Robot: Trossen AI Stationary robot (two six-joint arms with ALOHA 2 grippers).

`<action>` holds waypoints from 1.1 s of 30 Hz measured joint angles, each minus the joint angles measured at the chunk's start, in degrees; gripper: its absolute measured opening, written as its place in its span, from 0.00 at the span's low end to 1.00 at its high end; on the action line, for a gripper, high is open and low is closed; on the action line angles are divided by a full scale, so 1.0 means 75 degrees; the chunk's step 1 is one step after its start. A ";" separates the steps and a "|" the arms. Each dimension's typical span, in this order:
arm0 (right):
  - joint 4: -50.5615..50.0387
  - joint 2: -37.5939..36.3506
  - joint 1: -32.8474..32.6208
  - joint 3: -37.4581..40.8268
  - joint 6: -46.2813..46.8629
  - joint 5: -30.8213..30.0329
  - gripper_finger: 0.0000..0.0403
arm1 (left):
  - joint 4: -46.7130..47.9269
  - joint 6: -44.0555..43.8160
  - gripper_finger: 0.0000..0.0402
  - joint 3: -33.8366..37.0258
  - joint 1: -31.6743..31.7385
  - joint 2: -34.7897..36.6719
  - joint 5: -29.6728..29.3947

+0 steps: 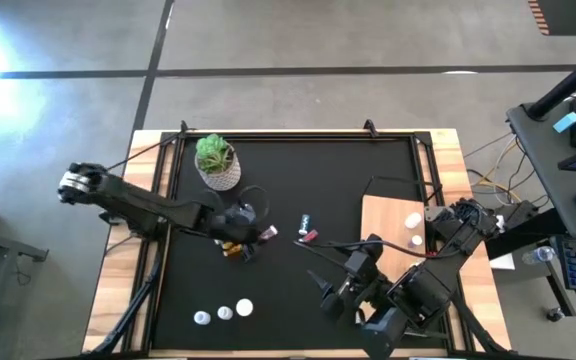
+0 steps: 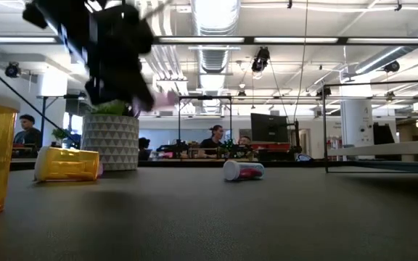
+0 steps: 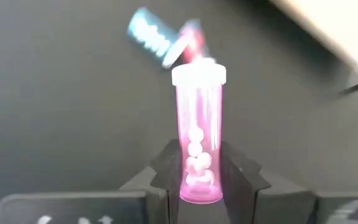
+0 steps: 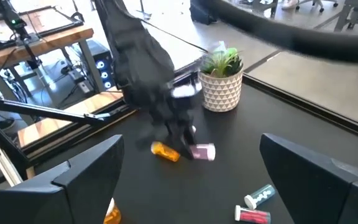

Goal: Pick and place medicine bottles onto shelf by color
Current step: Put the right pink tablet bottle on the shelf

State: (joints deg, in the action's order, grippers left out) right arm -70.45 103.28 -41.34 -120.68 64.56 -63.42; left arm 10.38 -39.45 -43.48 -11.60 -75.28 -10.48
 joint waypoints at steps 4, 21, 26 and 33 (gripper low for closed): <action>0.0003 0.0000 0.0213 0.0000 -0.0626 0.0639 0.91 | -0.0992 0.0242 0.17 0.0000 -0.0017 0.0919 0.0420; 0.1460 -0.0015 0.2074 -0.0003 -0.4378 0.4049 0.91 | -0.2103 0.2080 0.18 -0.0418 -0.0792 0.1299 0.1108; 0.1526 -0.0015 0.2416 -0.0003 -0.5033 0.4900 0.91 | -0.2135 0.2633 0.18 -0.0530 -0.0805 0.1311 0.1151; 0.2060 -0.0015 0.2670 -0.0002 -0.5558 0.5378 0.91 | -0.2268 0.2879 0.18 -0.0533 -0.0821 0.1283 0.1209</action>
State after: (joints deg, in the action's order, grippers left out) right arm -54.99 103.18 -21.31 -120.70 22.88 -23.08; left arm -6.63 -17.86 -47.48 -17.76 -65.66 -1.42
